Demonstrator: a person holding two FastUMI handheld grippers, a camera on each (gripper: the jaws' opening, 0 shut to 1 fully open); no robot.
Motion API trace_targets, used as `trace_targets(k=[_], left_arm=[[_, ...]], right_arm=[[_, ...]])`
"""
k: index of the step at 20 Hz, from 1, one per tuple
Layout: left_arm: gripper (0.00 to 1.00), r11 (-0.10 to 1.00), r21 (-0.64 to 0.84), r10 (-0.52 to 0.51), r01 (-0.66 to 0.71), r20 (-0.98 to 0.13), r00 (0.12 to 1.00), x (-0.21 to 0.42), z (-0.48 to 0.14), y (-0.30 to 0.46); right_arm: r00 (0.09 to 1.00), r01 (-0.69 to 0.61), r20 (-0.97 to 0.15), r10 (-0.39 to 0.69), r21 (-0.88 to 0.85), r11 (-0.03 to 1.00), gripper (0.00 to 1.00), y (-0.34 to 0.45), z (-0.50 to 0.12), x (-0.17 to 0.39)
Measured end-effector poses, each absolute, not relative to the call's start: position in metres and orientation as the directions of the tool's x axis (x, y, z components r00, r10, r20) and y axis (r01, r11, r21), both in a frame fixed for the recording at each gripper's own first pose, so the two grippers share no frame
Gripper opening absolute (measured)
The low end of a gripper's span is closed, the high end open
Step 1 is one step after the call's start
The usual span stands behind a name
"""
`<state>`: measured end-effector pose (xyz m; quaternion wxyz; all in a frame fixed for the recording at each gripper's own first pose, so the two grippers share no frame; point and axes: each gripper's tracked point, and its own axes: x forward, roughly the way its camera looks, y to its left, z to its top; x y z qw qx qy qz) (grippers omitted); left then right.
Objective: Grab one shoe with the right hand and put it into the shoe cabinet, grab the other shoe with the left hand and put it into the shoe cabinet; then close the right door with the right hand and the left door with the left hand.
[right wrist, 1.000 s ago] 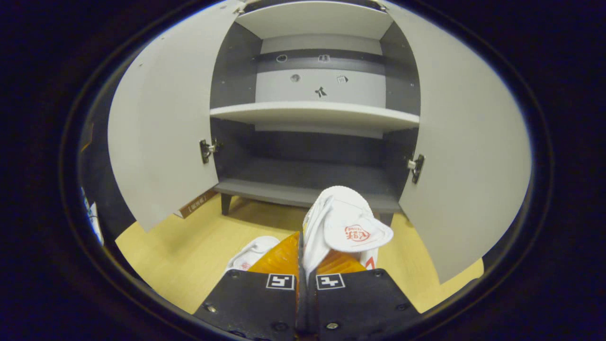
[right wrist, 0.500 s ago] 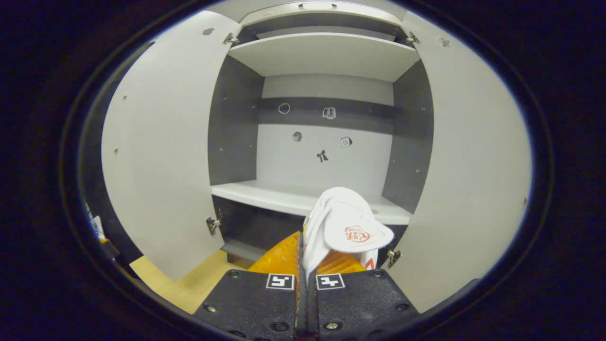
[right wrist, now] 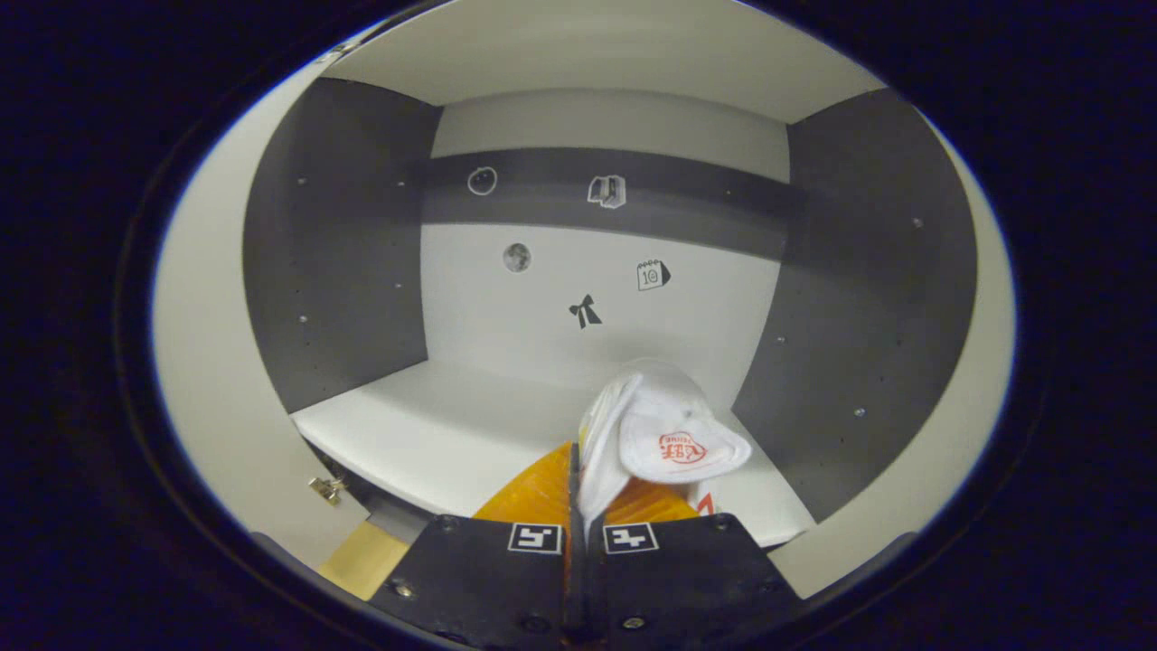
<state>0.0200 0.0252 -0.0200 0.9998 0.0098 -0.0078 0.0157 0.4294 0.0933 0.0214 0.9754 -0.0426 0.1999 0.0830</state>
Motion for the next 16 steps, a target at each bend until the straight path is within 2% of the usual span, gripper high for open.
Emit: trace_targets(k=[5,13,15,16], left_arm=[[0.95,0.998,0.023,0.063,-0.062,-0.024,0.998,0.025,-0.034,0.035],[0.95,0.996,0.027,0.091,-0.09,-0.047,0.995,0.036,-0.044,0.044],[0.95,0.996,0.03,0.091,-0.09,-0.045,0.995,0.036,-0.044,0.045],[0.95,0.995,0.031,0.093,-0.092,-0.045,0.995,0.036,-0.045,0.046]], right_arm=[[0.858,-0.153,-0.505,0.099,-0.067,0.986,0.04,0.088,-0.001,0.491],[0.802,-0.14,-0.597,0.027,-0.144,0.98,0.04,0.089,-0.023,0.528],[0.799,-0.134,-0.601,0.029,-0.13,0.982,0.13,0.092,-0.025,0.529],[0.798,-0.131,-0.602,0.021,-0.139,0.981,0.22,0.09,-0.026,0.528]])
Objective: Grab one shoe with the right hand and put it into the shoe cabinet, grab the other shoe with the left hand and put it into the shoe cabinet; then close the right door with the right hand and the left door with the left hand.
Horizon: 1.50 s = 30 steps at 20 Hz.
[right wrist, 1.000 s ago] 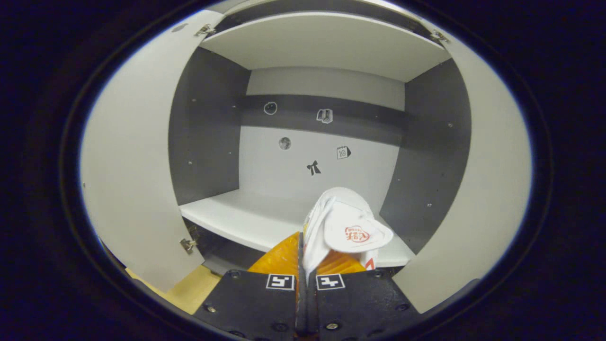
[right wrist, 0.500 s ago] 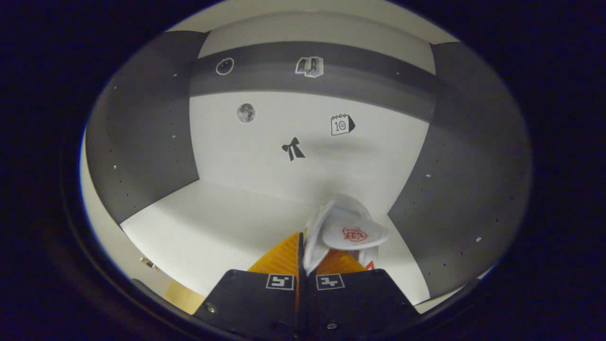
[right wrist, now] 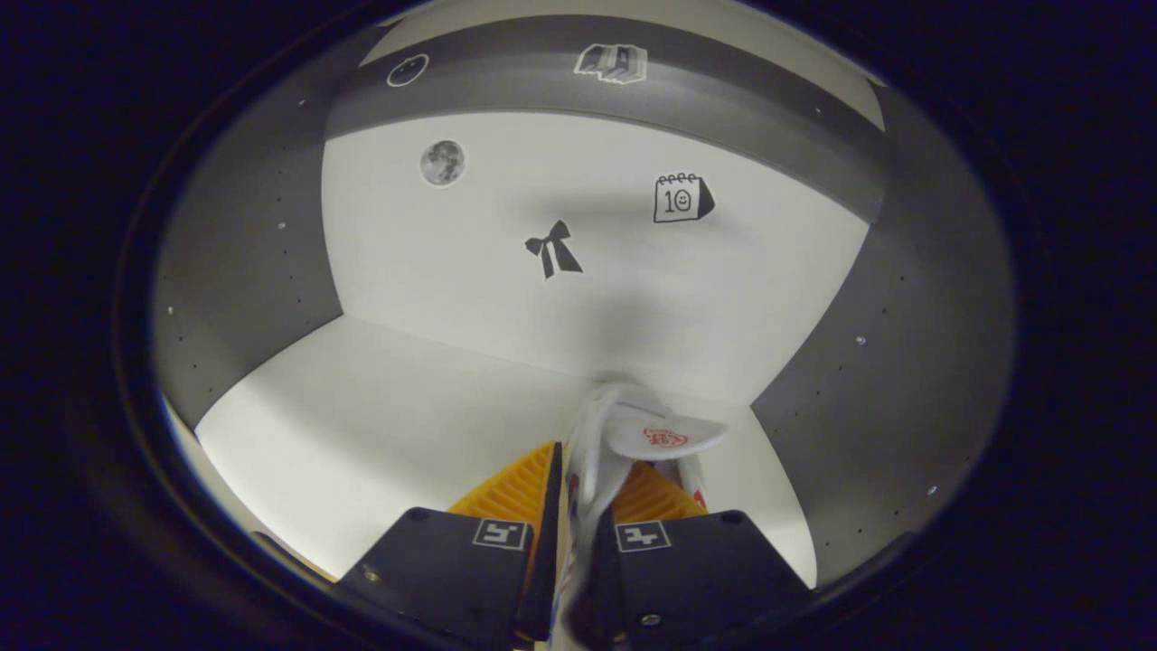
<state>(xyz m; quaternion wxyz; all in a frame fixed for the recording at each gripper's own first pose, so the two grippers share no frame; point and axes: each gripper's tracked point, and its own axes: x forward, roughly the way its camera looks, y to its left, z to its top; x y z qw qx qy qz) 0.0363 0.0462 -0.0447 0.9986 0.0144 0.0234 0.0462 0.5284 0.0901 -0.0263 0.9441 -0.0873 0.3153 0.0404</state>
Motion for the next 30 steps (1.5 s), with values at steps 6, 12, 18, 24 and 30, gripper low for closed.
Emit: trace_targets(k=[6,12,18,24,30], left_arm=[[0.95,0.996,0.034,0.081,-0.079,-0.037,0.996,0.04,-0.042,0.042],[0.95,0.998,0.04,0.049,-0.049,-0.001,0.999,0.036,-0.03,0.032],[0.95,0.999,0.04,0.013,-0.014,0.03,0.999,0.03,-0.022,0.021],[0.95,0.998,0.058,0.026,-0.028,0.047,0.999,0.013,-0.024,0.024],[0.95,0.995,0.084,0.04,-0.044,0.047,0.998,0.003,-0.035,0.017]], right_arm=[[0.812,-0.131,-0.582,0.043,-0.11,0.985,0.43,0.091,-0.009,0.513],[0.907,-0.113,-0.418,0.05,-0.127,0.986,0.48,0.071,0.053,0.455],[0.981,-0.148,-0.143,0.133,-0.096,0.984,0.5,0.066,0.118,0.304],[0.991,-0.133,0.008,0.133,-0.043,0.99,0.55,0.034,0.118,0.14],[0.997,-0.062,0.041,0.064,-0.055,0.997,0.95,-0.011,0.083,0.062]])
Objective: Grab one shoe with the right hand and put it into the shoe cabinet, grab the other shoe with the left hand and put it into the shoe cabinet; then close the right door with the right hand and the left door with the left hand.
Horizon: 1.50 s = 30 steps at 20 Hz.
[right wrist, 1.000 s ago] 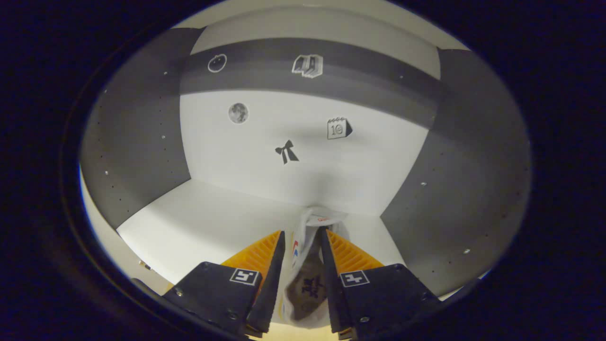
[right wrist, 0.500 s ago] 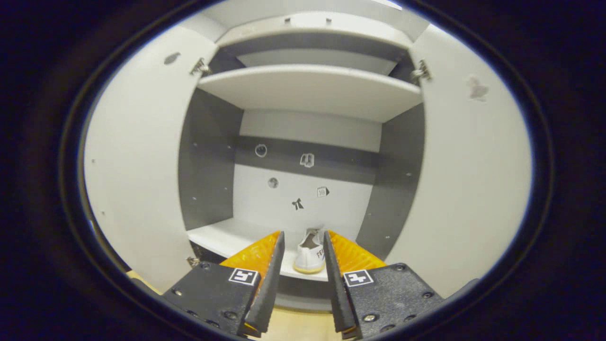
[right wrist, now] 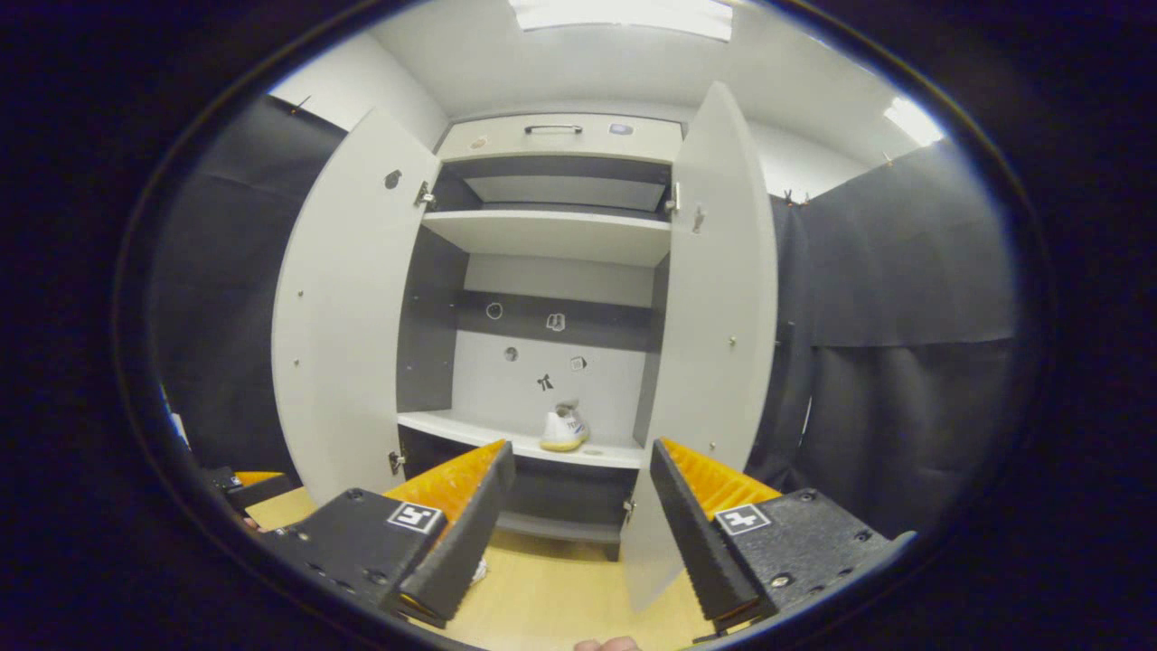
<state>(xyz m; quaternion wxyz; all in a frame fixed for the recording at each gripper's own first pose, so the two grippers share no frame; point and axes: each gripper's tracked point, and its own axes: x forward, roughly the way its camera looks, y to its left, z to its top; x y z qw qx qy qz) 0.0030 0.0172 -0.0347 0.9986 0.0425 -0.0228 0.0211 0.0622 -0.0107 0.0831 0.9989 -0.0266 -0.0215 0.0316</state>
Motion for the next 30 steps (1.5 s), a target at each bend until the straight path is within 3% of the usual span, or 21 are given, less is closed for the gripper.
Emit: trace_targets(k=[1,7,13,16,24,30], left_arm=[[0.95,0.995,0.088,0.042,-0.045,0.041,0.998,0.003,-0.039,0.015],[0.96,0.994,0.097,0.051,-0.046,-0.049,0.997,0.009,-0.088,0.015],[0.98,1.0,0.013,-0.01,0.017,-0.418,0.908,0.033,-0.21,0.016],[0.98,1.0,0.027,0.007,0.008,-0.516,0.857,0.048,-0.247,0.016],[0.97,0.999,0.044,0.018,0.013,-0.635,0.772,0.08,-0.31,0.018],[0.97,0.998,0.065,0.04,0.003,-0.653,0.756,0.117,-0.332,0.028]], right_arm=[[0.997,-0.056,0.04,0.058,-0.065,0.996,1.0,-0.015,0.077,0.056],[0.995,-0.069,0.076,0.068,0.012,0.998,1.0,-0.03,0.069,0.018],[0.996,-0.046,0.073,0.041,0.067,0.997,1.0,-0.06,0.061,0.009],[0.998,-0.022,0.061,0.017,0.091,0.996,1.0,-0.074,0.054,0.008],[0.999,0.018,0.026,-0.02,0.106,0.994,1.0,-0.097,0.037,0.013],[1.0,0.028,0.003,-0.029,0.095,0.995,1.0,-0.102,0.031,0.025]])
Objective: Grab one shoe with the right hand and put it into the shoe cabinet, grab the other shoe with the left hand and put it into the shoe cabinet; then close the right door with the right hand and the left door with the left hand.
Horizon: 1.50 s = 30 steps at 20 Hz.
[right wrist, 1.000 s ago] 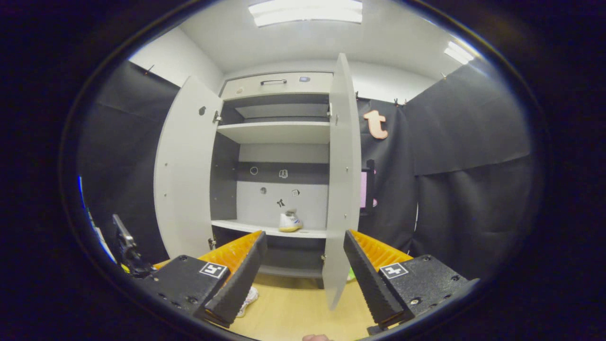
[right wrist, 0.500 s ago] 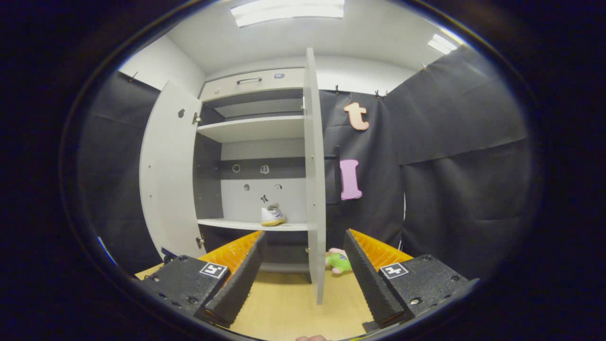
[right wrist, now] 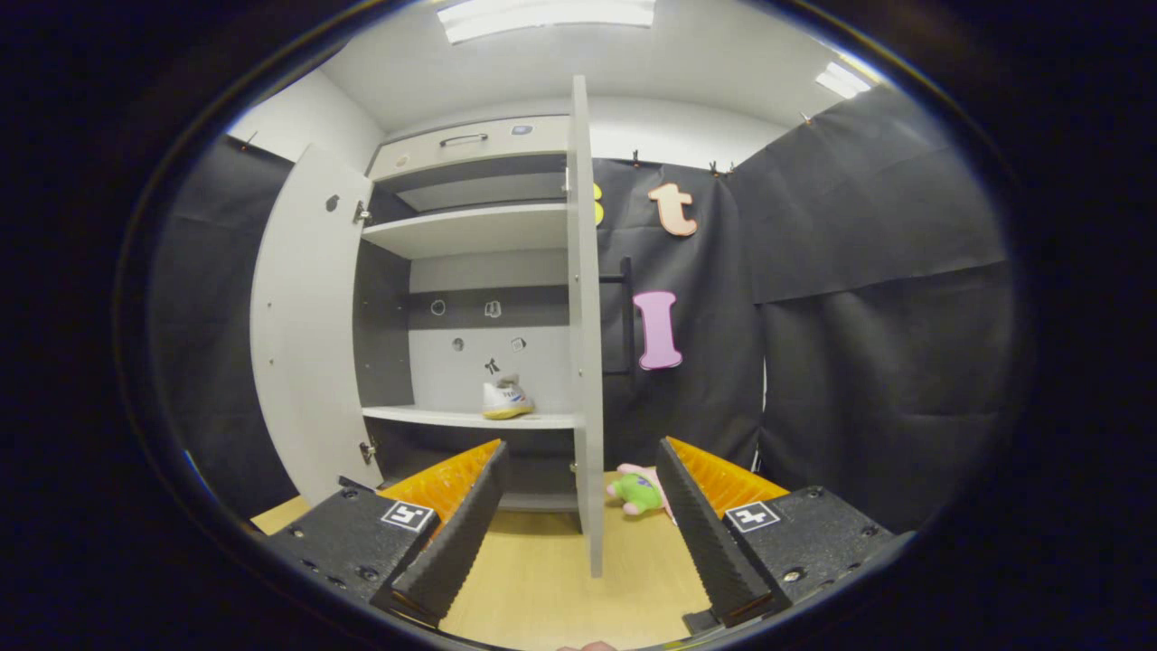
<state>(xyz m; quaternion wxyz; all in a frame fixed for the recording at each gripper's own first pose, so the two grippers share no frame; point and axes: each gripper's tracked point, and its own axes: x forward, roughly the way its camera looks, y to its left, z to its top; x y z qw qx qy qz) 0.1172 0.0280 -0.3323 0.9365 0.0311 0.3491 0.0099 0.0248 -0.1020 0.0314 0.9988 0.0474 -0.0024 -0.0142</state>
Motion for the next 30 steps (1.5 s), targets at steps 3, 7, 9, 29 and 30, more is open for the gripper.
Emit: trace_targets(k=[3,7,9,29,30], left_arm=[[0.97,0.998,0.061,0.036,0.005,-0.666,0.745,0.132,-0.343,0.029],[0.96,0.997,0.073,0.045,0.005,-0.659,0.751,0.152,-0.35,0.036],[0.97,0.998,0.059,0.033,0.008,-0.657,0.753,0.16,-0.353,0.035],[0.0,0.997,0.076,0.052,-0.02,-0.456,0.889,0.128,-0.186,0.013],[0.0,0.997,0.08,0.042,-0.009,-0.417,0.908,0.122,-0.154,0.013]], right_arm=[[0.999,0.031,-0.017,-0.029,0.092,0.995,1.0,-0.102,0.025,0.033],[0.999,0.025,-0.043,-0.022,0.082,0.996,1.0,-0.097,0.017,0.044],[0.998,0.016,-0.054,-0.012,0.077,0.997,1.0,-0.092,0.013,0.048],[0.996,-0.048,-0.069,0.055,0.091,0.995,1.0,-0.067,0.001,0.053],[0.996,-0.059,-0.062,0.065,0.1,0.993,1.0,-0.064,0.002,0.053]])
